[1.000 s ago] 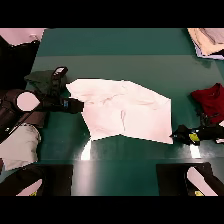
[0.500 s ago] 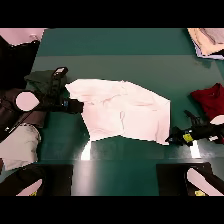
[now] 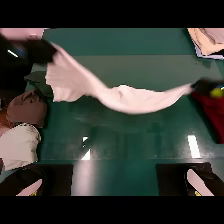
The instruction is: Fold the shirts.
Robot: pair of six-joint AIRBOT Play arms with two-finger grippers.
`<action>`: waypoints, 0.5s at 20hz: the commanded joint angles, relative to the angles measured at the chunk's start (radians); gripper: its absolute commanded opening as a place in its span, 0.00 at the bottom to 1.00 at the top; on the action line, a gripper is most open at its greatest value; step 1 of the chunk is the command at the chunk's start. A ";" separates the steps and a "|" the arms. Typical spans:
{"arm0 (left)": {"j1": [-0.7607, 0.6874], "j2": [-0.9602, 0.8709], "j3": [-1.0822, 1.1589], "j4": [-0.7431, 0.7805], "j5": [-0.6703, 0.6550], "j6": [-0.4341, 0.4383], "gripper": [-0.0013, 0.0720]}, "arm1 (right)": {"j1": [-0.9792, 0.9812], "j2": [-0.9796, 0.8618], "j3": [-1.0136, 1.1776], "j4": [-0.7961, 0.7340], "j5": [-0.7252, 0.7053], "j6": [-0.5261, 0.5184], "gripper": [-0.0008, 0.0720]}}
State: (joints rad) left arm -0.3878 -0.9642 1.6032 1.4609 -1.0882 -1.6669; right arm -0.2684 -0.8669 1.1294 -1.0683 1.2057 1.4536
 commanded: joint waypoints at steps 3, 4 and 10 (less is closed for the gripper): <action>0.000 0.002 0.505 0.076 -0.042 0.024 0.05 | -0.108 0.056 0.595 0.002 -0.037 0.023 0.04; 0.000 0.003 0.562 0.063 -0.042 0.024 0.05 | -0.132 0.056 0.679 0.002 -0.026 0.023 0.04; 0.000 0.137 0.596 -0.088 0.082 0.024 0.05 | -0.257 0.056 0.977 -0.001 0.026 0.031 0.03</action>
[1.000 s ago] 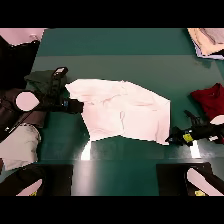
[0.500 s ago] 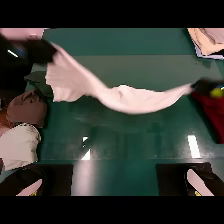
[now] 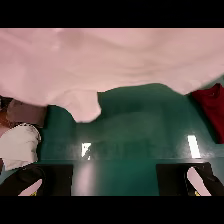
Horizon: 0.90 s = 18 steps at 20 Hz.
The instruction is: Fold the shirts.
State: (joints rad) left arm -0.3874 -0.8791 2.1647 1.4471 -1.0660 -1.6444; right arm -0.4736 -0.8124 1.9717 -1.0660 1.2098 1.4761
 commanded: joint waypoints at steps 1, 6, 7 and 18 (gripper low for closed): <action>0.000 0.064 0.037 -0.087 0.067 0.002 0.05 | -0.059 0.002 0.148 -0.003 0.029 0.009 0.03; 0.000 0.071 -0.041 0.024 -0.063 -0.010 0.05 | -0.060 -0.018 0.045 -0.003 0.146 0.065 0.03; 0.000 0.071 -0.113 0.049 -0.085 -0.013 0.05 | -0.060 -0.049 0.034 -0.003 0.216 0.082 0.03; 0.048 -0.338 -0.504 0.150 -0.051 0.002 0.05 | 0.005 -0.560 -0.181 -0.011 0.521 0.126 0.03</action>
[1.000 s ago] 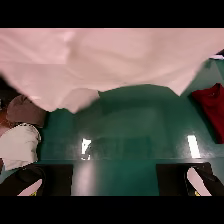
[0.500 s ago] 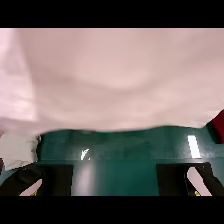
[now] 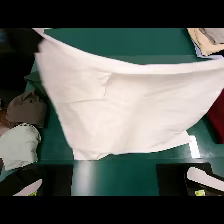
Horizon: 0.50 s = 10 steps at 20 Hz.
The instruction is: Fold the shirts.
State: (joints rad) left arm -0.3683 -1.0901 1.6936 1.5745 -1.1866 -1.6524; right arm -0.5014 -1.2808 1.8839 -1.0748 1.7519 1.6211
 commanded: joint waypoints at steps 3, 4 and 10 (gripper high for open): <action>0.099 -0.256 -0.032 0.003 0.190 0.010 0.05 | 0.086 -0.142 -0.192 -0.003 -0.242 -0.057 0.03; 0.120 -0.291 -0.032 -0.013 0.232 0.011 0.05 | 0.101 -0.156 -0.214 -0.003 -0.318 -0.061 0.03; 0.156 -0.445 -0.032 -0.060 0.491 0.082 0.05 | 0.196 -0.264 -0.238 -0.053 -0.647 -0.116 0.03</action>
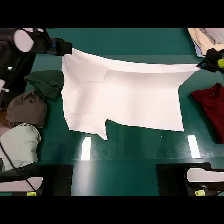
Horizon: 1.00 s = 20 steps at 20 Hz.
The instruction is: Fold the shirts.
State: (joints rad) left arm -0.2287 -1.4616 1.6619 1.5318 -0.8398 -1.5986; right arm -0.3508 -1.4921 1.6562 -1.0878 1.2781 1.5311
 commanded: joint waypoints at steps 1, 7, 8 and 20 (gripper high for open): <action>0.017 -0.091 -0.001 -0.017 0.169 0.028 0.05 | 0.064 -0.072 0.000 -0.077 -0.201 -0.026 0.03; 0.080 -0.157 -0.001 -0.014 0.158 0.028 0.05 | 0.148 -0.198 0.074 -0.200 -0.234 -0.025 0.03; 0.095 -0.159 -0.001 -0.014 0.121 0.028 0.05 | 0.155 -0.214 0.074 -0.199 -0.220 -0.025 0.03; 0.113 -0.163 -0.130 -0.021 -0.297 0.205 0.05 | 0.209 -0.320 0.073 -0.195 0.048 -0.022 0.04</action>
State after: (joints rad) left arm -0.1169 -1.6241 1.5715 1.5169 -1.0805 -1.3968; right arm -0.1600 -1.7954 1.7290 -1.2846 1.2827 1.5078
